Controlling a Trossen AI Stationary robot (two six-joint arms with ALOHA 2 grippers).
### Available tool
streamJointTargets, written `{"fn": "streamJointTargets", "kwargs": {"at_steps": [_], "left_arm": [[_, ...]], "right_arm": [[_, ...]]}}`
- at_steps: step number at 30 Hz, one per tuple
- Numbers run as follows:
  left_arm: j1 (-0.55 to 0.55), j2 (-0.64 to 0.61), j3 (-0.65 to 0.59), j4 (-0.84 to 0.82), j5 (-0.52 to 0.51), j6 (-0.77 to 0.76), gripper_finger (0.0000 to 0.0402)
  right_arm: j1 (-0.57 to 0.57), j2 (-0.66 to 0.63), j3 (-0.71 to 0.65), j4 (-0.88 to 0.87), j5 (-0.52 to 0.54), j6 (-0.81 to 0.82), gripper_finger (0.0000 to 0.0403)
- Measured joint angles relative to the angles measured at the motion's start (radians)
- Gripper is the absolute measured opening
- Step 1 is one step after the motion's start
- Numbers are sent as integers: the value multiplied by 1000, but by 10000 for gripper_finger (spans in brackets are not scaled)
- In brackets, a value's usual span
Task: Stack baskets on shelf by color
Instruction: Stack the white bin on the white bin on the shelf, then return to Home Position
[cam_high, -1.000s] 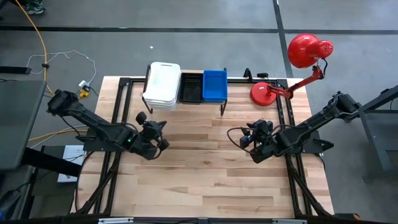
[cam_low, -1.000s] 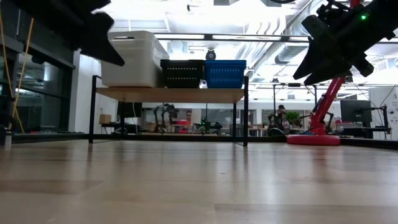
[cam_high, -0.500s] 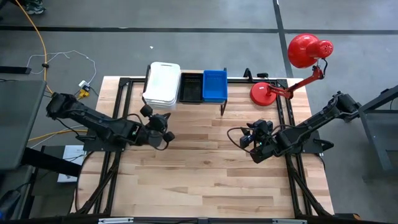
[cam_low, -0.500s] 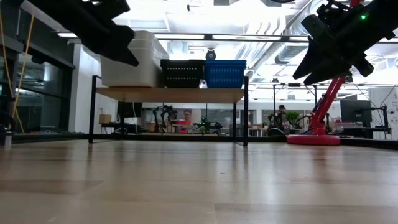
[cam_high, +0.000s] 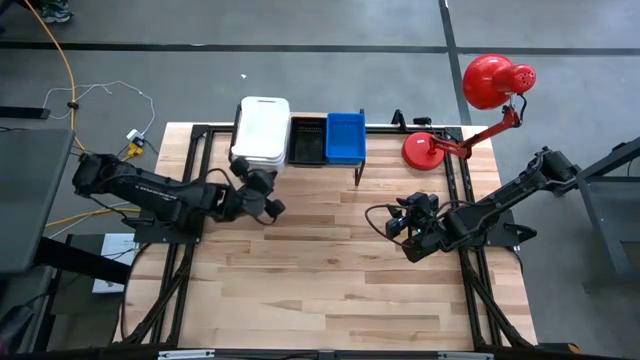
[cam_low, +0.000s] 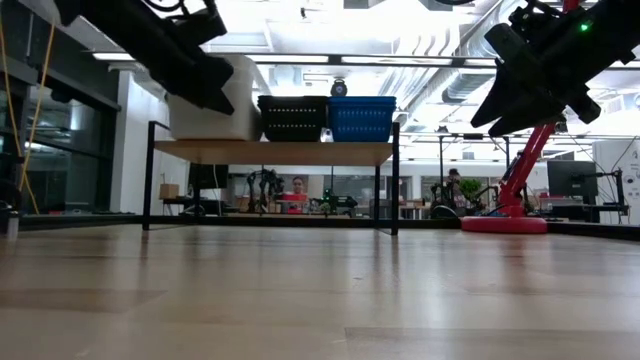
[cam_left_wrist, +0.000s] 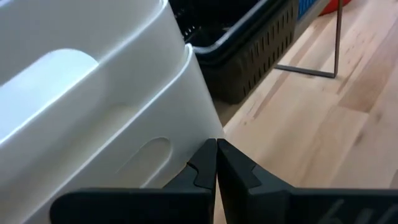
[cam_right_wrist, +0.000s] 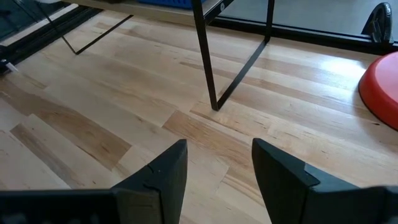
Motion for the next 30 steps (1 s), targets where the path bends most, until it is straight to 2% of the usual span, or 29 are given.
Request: {"fn": "streamJointTargets", "kwargs": {"at_steps": [5, 10, 13, 16, 19, 21, 26, 30], "left_arm": [[46, 0, 0, 61, 54, 60, 0], [45, -13, 4, 86, 82, 135, 0], [20, -50, 37, 77, 202, 153, 0], [-19, -104, 71, 76, 401, 156, 0], [-68, -181, 84, 78, 616, 154, 0], [-107, -242, 81, 75, 702, 153, 0], [-174, -463, 11, 74, 717, 222, 0], [-140, -649, -87, 86, 736, 259, 0]], "right_arm": [[0, 0, 0, 1, -1, 0, 168], [0, 0, 0, 1, -4, 0, 168], [0, 0, 0, 1, -8, 0, 168], [0, 0, 0, 1, -8, 0, 168], [0, 0, 0, 1, -6, 0, 168], [0, 0, 0, 1, -5, -1, 168], [0, 0, 0, 4, -1, -8, 168], [0, 0, 0, 9, 0, -8, 168]]}}
